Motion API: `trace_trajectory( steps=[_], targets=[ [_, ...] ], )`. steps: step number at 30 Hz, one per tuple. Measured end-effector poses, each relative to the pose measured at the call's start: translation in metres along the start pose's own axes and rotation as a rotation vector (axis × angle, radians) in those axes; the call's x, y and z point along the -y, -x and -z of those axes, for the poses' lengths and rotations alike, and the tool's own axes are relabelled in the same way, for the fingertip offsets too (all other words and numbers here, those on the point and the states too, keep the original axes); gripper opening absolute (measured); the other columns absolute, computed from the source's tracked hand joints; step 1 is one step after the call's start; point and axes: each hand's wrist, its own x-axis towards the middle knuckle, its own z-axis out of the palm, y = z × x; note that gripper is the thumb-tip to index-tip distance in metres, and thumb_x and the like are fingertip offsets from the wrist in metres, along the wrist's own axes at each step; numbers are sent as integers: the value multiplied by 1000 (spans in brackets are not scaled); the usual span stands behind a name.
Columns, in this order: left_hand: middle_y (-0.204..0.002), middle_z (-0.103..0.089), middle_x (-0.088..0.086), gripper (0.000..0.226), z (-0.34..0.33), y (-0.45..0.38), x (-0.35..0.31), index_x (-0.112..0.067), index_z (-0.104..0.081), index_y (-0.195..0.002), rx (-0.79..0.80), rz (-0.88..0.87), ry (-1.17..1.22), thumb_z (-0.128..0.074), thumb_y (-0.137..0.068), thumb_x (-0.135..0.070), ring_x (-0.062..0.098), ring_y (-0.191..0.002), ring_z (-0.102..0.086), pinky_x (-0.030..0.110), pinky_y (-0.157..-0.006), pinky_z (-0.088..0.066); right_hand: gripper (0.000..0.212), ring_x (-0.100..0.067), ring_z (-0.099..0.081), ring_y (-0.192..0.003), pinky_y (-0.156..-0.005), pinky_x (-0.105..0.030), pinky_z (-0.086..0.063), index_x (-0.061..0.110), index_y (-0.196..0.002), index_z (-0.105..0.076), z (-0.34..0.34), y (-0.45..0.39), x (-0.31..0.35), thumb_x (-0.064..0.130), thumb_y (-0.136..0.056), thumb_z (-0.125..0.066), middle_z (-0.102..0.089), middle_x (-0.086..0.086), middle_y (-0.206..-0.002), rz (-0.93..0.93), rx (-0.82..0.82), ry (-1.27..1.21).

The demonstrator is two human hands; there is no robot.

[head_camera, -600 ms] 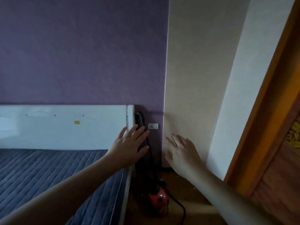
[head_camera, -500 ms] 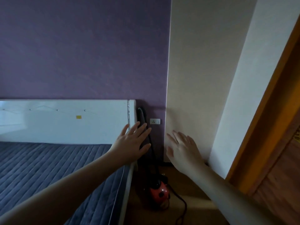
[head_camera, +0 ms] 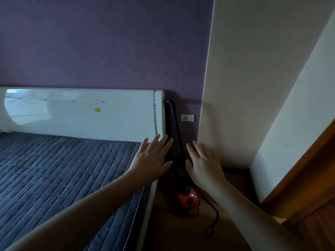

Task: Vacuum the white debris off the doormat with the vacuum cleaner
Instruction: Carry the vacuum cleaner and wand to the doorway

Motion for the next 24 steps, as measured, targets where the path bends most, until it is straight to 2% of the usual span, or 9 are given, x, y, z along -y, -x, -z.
trace_trajectory(
  steps=[3, 6, 11, 18, 24],
  targets=[
    [-165, -3, 3, 75, -24, -10, 25, -25, 4, -156, 30, 3, 14, -8, -94, -65, 24, -152, -3, 52, -121, -10, 59, -29, -27, -147, -118, -46, -25, 20, -155, -29, -23, -29, 10, 40, -101, -43, -29, -6, -160, 2, 22, -1],
    [-163, -21, 5, 74, -43, -22, 53, -23, -16, -157, 11, 16, 79, -15, -95, -64, 26, -150, -17, 53, -119, -21, 60, -27, -24, -148, -119, -44, -22, 22, -156, -24, -47, -56, 24, 41, -102, -41, -24, -4, -162, -10, 56, -9],
    [-164, -14, 3, 76, -79, -45, 96, -22, -13, -157, 15, 10, 116, -16, -94, -64, 24, -152, -11, 49, -121, -10, 60, -22, -12, -152, -122, -39, -12, 27, -158, -11, -85, -96, 41, 43, -104, -31, -13, -1, -165, -45, 116, -13],
    [-154, -40, 6, 72, -128, -80, 124, -19, -39, -150, 79, -17, 140, -30, -92, -61, 26, -143, -37, 54, -112, -35, 63, -25, -16, -151, -122, -41, -18, 24, -158, -13, -112, -138, 27, 41, -102, -37, -17, -3, -164, -112, 158, -3],
    [-163, -19, 4, 73, -171, -124, 112, -23, -18, -157, 173, -65, 167, -17, -93, -61, 24, -151, -15, 51, -121, -16, 63, -27, -26, -148, -120, -44, -26, 21, -157, -21, -134, -169, -14, 37, -100, -43, -26, -7, -161, -156, 171, -3]
  ],
)
